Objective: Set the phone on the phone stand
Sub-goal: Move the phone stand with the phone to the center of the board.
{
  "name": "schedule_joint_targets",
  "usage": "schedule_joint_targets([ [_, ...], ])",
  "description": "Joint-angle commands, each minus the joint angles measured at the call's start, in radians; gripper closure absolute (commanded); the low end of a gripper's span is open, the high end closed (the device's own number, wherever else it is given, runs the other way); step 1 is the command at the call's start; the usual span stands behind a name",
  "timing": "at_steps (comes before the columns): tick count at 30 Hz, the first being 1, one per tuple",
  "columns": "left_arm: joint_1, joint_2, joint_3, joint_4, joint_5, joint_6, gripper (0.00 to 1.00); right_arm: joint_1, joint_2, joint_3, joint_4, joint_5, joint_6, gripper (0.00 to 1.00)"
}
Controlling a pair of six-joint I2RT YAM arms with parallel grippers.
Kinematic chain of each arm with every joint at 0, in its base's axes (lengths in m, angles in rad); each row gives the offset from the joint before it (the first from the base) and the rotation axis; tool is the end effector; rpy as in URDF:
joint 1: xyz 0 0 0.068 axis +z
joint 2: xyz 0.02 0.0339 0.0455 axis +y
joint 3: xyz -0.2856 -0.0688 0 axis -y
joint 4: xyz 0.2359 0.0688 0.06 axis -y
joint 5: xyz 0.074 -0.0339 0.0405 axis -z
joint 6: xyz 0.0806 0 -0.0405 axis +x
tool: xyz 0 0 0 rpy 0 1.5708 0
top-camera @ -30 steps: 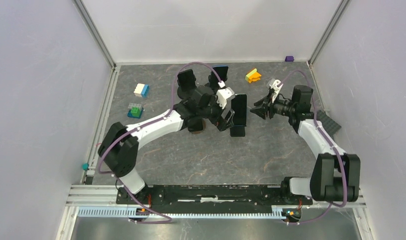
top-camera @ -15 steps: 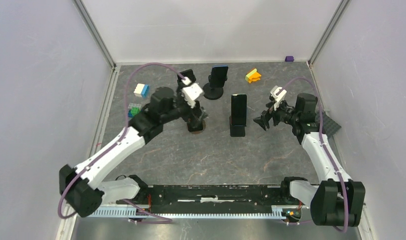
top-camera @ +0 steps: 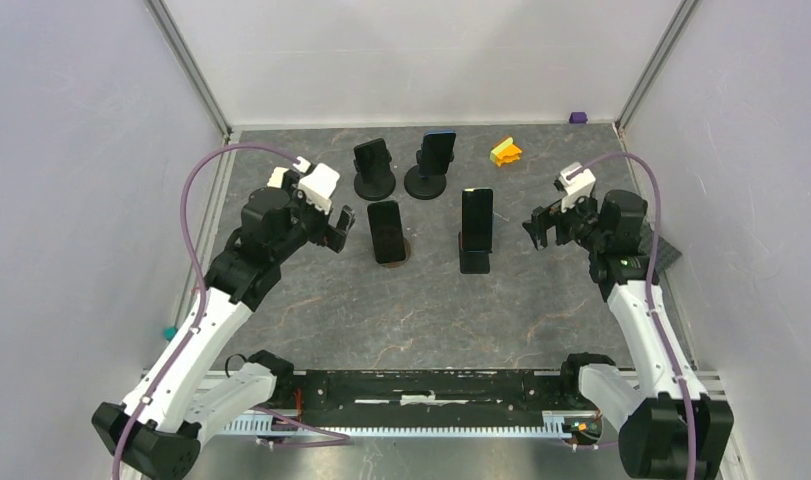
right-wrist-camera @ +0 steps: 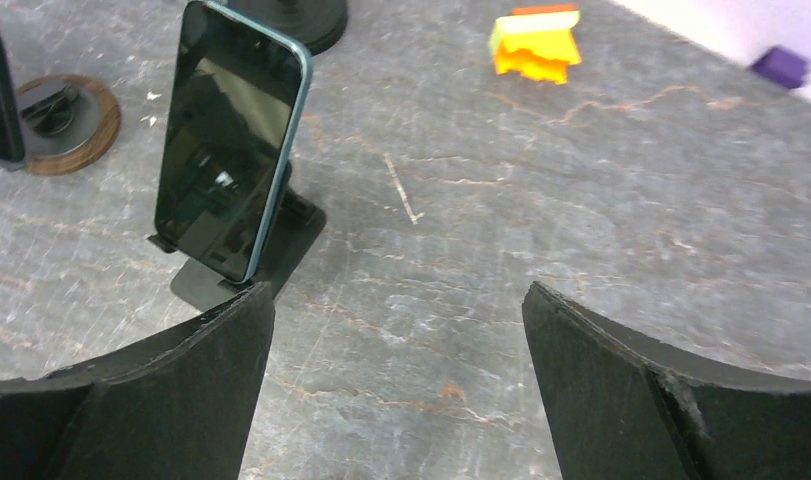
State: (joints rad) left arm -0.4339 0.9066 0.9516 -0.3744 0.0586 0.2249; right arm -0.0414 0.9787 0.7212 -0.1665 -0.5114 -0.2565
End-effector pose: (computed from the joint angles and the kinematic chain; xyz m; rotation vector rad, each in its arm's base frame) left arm 0.2004 -0.0981 0.3590 0.6537 1.7888 -0.1975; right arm 0.2370 0.0297 0.2891 -0.5293 1.8774 0.3129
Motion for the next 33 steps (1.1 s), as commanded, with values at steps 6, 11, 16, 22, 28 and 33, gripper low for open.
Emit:
schedule_joint_targets([
  [6,0.037,-0.096,0.045,-0.193,-0.157,-0.017,0.00,-0.005,-0.197,-0.049,0.004,0.164,0.013,0.02],
  [11,0.039,-0.153,0.043,-0.226,-0.180,-0.085,0.00,-0.005,-0.235,-0.067,-0.023,0.235,0.009,0.02],
  [16,0.056,-0.253,-0.051,-0.114,-0.269,-0.126,0.00,-0.005,-0.275,-0.089,-0.008,0.304,0.019,0.02],
  [22,0.109,-0.391,-0.204,0.014,-0.382,-0.170,0.00,-0.005,-0.315,-0.115,0.026,0.306,0.008,0.02],
  [28,0.117,-0.413,-0.217,0.015,-0.355,-0.133,0.00,-0.004,-0.340,-0.133,0.061,0.313,-0.008,0.02],
  [33,0.115,-0.386,-0.194,-0.017,-0.342,-0.111,0.00,-0.004,-0.328,-0.134,0.055,0.303,-0.022,0.02],
])
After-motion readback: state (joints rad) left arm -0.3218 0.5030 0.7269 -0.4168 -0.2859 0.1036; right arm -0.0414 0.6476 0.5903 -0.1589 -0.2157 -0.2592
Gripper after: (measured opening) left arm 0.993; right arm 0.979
